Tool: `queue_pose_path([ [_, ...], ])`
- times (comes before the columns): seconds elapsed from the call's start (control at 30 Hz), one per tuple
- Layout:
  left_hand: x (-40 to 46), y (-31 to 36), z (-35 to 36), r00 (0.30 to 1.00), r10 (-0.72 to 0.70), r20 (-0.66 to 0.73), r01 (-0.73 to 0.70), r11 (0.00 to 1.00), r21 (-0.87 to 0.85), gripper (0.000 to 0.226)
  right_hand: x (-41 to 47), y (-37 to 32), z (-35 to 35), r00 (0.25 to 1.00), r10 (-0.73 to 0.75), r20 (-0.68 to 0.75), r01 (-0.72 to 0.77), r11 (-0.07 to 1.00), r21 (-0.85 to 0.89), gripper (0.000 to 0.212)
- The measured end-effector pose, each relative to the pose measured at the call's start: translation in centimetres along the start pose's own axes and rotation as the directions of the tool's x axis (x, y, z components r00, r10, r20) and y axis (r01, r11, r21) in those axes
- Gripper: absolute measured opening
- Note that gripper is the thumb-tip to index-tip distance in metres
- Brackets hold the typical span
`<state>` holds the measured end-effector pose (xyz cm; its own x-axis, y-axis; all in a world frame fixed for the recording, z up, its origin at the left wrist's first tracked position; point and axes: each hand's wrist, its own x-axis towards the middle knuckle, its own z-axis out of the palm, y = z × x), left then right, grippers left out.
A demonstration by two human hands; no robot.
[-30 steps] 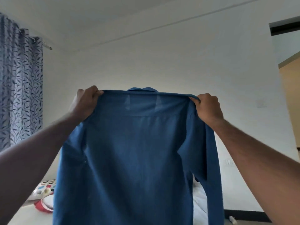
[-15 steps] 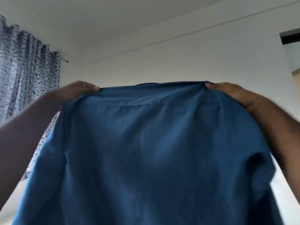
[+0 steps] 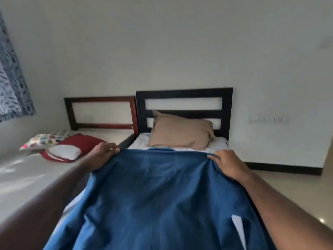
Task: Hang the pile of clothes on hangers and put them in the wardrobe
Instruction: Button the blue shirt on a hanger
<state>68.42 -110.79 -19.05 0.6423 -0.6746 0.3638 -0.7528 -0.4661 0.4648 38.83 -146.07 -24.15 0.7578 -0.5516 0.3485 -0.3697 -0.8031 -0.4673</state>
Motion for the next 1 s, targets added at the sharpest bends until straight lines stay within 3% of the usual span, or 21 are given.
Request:
queue_pose_path([
  [0.13,1.1,-5.1,10.6,0.995,-0.088,0.045,0.088,0.996,0.001,0.024,0.7,4.9,7.3,0.993,0.087,0.078,-0.081,0.994,-0.078,0.051],
  [0.3,5.5,-8.1,18.0,0.988,-0.124,0.088,0.124,0.992,0.012,0.022,4.1,8.7,11.6,0.978,0.156,0.138,-0.132,0.977,-0.17,0.048],
  [0.67,17.7,-11.6,23.2,0.994,-0.083,0.076,0.078,0.995,0.059,0.023,16.4,13.5,16.6,0.989,0.15,0.005,-0.146,0.967,-0.208,0.048],
  [1.0,18.5,-16.3,34.2,0.959,-0.162,0.234,0.132,0.982,0.138,0.017,17.2,20.0,25.0,0.942,0.268,0.203,-0.197,0.928,-0.315,0.053],
])
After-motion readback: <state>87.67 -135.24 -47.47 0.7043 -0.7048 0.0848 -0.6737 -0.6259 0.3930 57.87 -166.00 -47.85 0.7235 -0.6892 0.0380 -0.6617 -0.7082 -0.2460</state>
